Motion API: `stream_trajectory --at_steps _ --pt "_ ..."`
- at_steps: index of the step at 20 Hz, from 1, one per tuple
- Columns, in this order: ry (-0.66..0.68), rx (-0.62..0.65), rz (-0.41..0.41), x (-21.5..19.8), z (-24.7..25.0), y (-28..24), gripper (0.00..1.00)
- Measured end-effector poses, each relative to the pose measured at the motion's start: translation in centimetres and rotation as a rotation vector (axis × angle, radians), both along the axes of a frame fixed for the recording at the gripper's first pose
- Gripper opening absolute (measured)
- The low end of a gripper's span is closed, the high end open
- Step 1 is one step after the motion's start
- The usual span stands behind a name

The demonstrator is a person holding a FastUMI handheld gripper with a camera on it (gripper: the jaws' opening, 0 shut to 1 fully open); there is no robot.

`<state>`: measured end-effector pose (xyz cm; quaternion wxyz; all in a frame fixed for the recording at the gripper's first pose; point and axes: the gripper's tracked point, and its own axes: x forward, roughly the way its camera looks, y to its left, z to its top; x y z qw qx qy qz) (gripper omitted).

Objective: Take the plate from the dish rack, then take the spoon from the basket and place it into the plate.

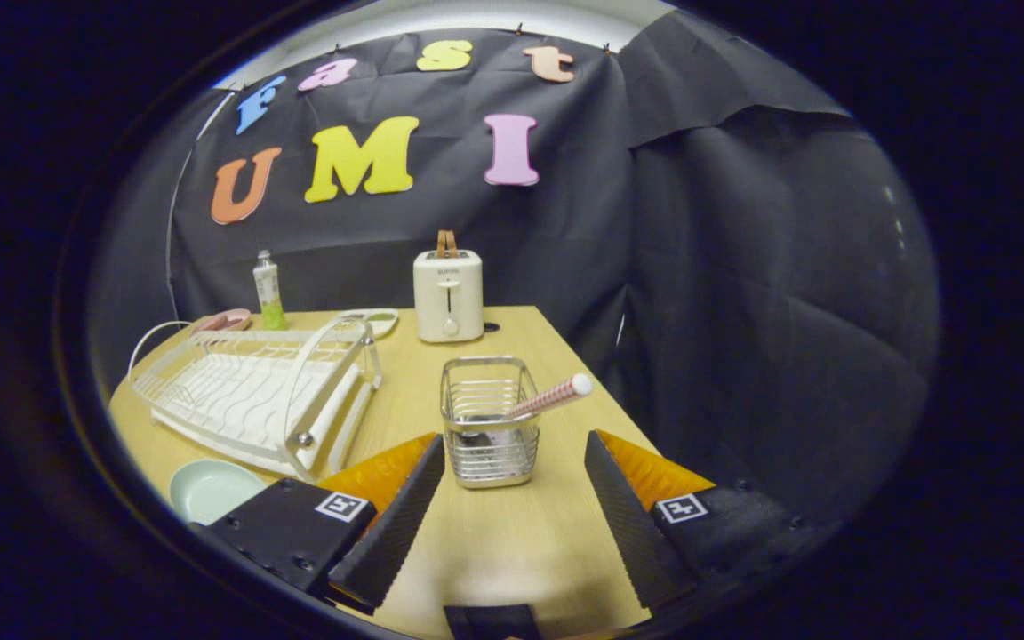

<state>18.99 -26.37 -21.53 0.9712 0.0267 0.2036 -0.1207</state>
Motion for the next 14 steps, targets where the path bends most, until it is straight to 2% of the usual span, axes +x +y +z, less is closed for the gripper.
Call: stream_trajectory --at_steps 4,11,12,14 --pt "-0.108 0.057 0.066 1.6 1.5 -1.4 1.00" --pt "-0.026 0.063 0.069 3.6 0.8 -3.3 1.00" --pt "-0.023 0.073 0.081 4.0 0.7 -3.0 0.99" --pt "-0.002 0.092 0.095 4.7 0.1 -2.6 0.86"
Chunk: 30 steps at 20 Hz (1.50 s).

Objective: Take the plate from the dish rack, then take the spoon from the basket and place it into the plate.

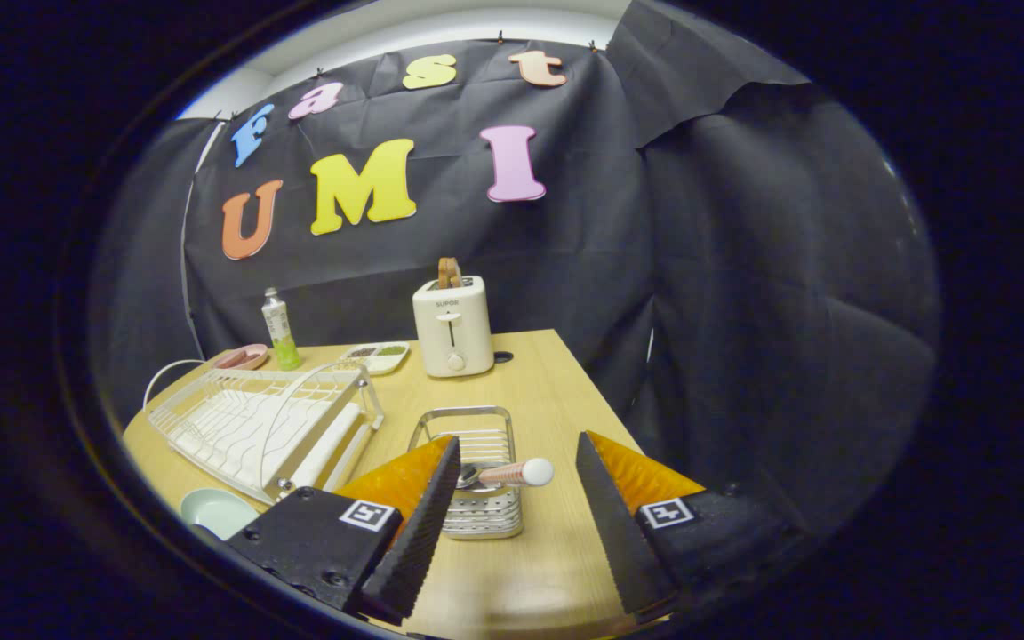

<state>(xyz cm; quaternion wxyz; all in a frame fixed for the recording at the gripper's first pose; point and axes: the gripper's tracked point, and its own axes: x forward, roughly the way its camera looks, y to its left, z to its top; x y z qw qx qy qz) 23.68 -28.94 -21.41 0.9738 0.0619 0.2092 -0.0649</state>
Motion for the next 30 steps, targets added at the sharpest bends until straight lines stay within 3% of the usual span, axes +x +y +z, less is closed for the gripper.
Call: stream_trajectory --at_steps 2,4,7,11,18,25,30 --pt "0.027 0.007 0.000 0.3 -0.8 0.2 0.67" --pt "-0.012 0.018 0.039 0.3 0.4 1.4 0.41" --pt "-0.059 -0.021 0.032 0.8 1.5 1.6 0.18" --pt "-0.079 -0.059 0.033 0.6 2.9 2.5 0.15" --pt "-0.215 -0.072 0.030 -2.0 10.4 3.6 0.15" --pt "-0.289 -0.122 0.018 -8.9 16.1 6.8 0.15" --pt "-0.347 -0.152 0.049 -14.5 18.7 12.1 0.15"
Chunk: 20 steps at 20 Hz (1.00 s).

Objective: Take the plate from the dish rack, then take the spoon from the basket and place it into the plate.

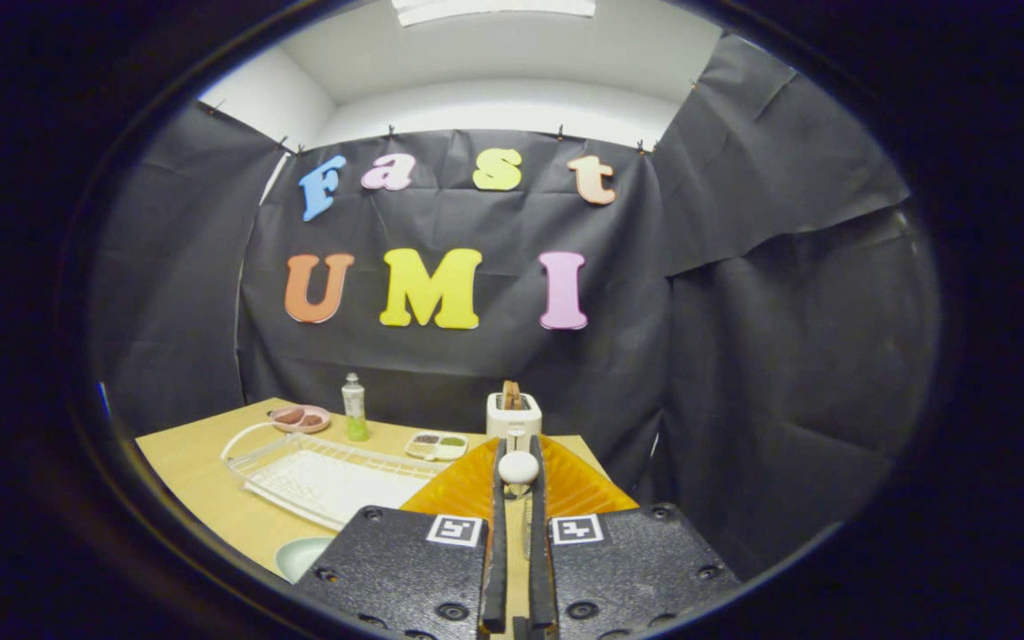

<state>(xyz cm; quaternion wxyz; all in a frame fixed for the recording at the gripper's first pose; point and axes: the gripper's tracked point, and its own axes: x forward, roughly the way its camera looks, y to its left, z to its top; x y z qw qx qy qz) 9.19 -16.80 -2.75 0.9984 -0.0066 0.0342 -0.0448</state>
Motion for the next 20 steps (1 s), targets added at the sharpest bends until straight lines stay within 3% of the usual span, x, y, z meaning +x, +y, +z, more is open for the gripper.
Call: stream_trajectory --at_steps 9,14,20 --pt "0.022 -0.016 0.107 -5.5 -0.3 12.1 0.15" --pt "0.049 0.009 0.159 -4.8 -2.9 17.9 0.15" --pt "0.178 -0.020 0.187 -1.9 -10.0 21.7 0.15"
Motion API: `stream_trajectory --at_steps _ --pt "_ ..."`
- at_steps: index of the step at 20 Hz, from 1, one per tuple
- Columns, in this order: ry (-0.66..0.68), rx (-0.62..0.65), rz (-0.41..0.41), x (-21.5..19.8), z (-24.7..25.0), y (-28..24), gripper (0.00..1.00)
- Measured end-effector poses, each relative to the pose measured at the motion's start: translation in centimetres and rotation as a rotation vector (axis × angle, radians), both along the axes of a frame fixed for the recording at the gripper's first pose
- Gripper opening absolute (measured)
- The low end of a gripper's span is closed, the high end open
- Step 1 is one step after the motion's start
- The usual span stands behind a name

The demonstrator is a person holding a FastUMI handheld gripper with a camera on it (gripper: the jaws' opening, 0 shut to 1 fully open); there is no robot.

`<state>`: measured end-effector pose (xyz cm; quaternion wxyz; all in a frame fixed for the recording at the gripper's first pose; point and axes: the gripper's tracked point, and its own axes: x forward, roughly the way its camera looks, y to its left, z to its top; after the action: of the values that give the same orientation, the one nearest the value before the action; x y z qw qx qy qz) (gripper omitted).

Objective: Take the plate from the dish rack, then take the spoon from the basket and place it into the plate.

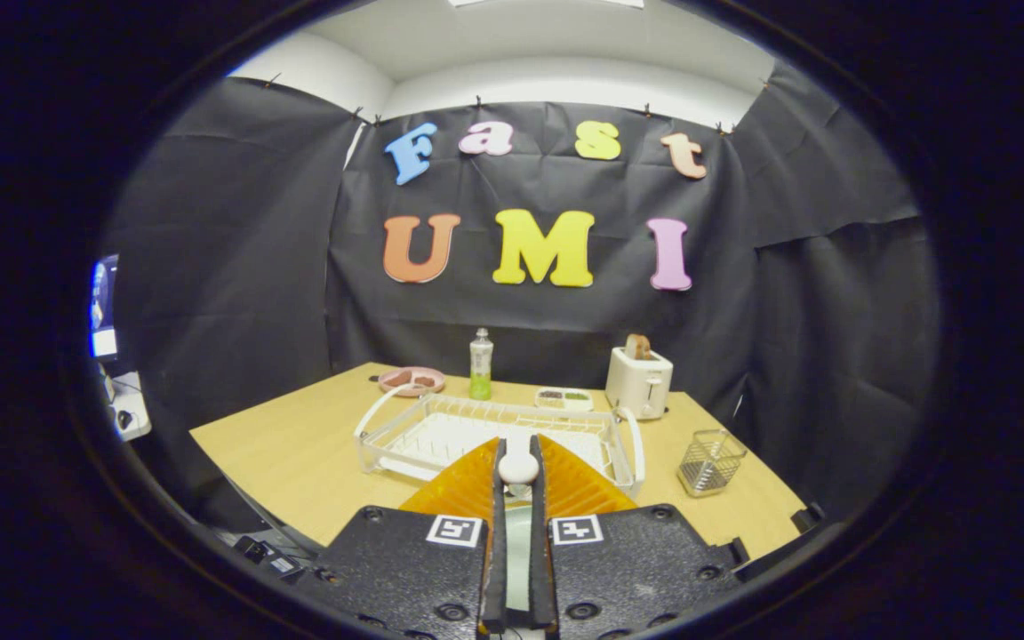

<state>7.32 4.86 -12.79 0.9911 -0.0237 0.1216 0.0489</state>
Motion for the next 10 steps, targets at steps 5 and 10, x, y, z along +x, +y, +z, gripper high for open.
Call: stream_trajectory --at_steps 5,10 --pt "0.112 0.035 -0.015 2.1 -4.7 -0.8 0.15" --pt "0.138 0.032 -0.021 2.8 -5.6 -2.2 0.18"
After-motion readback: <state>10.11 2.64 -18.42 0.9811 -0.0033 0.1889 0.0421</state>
